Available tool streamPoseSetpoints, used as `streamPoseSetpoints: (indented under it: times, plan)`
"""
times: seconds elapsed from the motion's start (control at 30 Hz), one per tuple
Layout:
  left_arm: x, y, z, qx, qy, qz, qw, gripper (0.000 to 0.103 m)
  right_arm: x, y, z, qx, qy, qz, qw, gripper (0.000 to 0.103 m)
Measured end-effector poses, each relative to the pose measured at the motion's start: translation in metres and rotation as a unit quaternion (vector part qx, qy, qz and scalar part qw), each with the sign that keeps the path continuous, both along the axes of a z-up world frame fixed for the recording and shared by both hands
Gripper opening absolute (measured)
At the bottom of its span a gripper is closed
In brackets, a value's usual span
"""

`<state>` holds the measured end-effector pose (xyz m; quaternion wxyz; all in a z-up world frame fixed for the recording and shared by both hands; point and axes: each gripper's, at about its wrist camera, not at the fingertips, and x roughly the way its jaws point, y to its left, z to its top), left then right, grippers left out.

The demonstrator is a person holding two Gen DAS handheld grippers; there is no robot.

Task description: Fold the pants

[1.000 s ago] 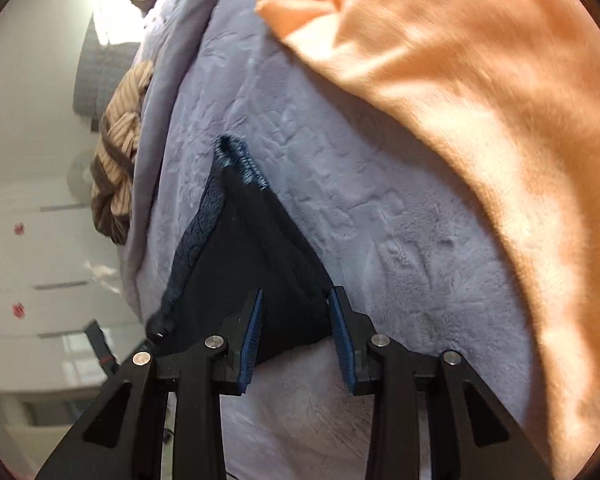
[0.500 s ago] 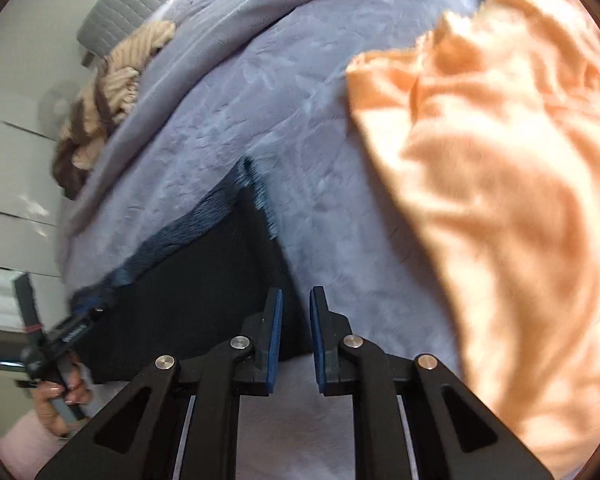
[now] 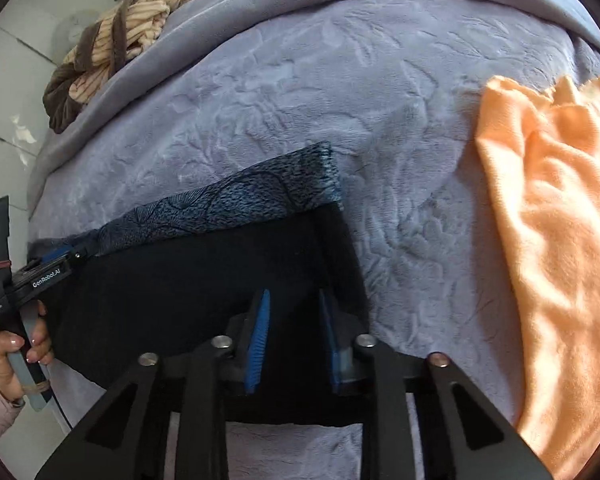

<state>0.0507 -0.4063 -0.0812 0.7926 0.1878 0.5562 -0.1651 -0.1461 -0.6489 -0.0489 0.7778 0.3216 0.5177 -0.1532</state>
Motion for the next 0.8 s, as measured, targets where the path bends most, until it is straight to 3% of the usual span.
streamPoseSetpoints:
  times: [0.03,0.13,0.17,0.27,0.4,0.43,0.47,0.5,0.57,0.7,0.8]
  plan:
    - [0.005,0.01,0.003,0.007,-0.002,0.009,0.9999,0.078,-0.008,-0.003,0.005,0.005,-0.004,-0.015,1.0,0.022]
    - [0.013,0.051,0.02,0.004,0.003,0.035,0.9994,0.078,-0.034,-0.003,0.02,0.052,-0.039,-0.043,0.997,0.046]
    - [0.011,0.064,0.027,0.005,-0.001,0.039,0.9992,0.078,-0.046,0.002,0.023,0.086,-0.06,-0.053,0.993,0.048]
    - [0.004,0.11,0.035,0.021,-0.007,0.062,0.9978,0.078,-0.073,0.02,0.012,0.161,-0.075,-0.089,0.98,0.048]
    - [-0.006,0.156,0.017,0.032,0.018,0.106,0.9936,0.078,-0.092,0.025,-0.019,0.21,-0.066,-0.159,0.962,0.048]
    - [-0.006,0.163,0.013,0.023,0.024,0.114,0.993,0.078,-0.095,0.022,-0.024,0.217,-0.076,-0.179,0.957,0.044]
    - [-0.006,0.166,0.01,0.012,0.026,0.117,0.9927,0.078,-0.097,0.017,-0.027,0.222,-0.094,-0.2,0.95,0.012]
    - [-0.005,0.167,0.008,0.011,0.027,0.117,0.9926,0.078,-0.098,0.016,-0.03,0.22,-0.09,-0.211,0.948,0.006]
    - [-0.004,0.165,0.011,0.015,0.029,0.118,0.9924,0.078,-0.102,0.014,-0.036,0.231,-0.077,-0.229,0.942,0.006]
    - [-0.005,0.18,0.031,-0.002,0.037,0.123,0.9918,0.078,-0.098,0.024,-0.014,0.192,-0.059,-0.194,0.96,0.014]
    - [-0.008,0.213,0.046,-0.019,0.041,0.145,0.9883,0.078,-0.095,0.042,0.007,0.199,-0.08,-0.157,0.964,0.042]
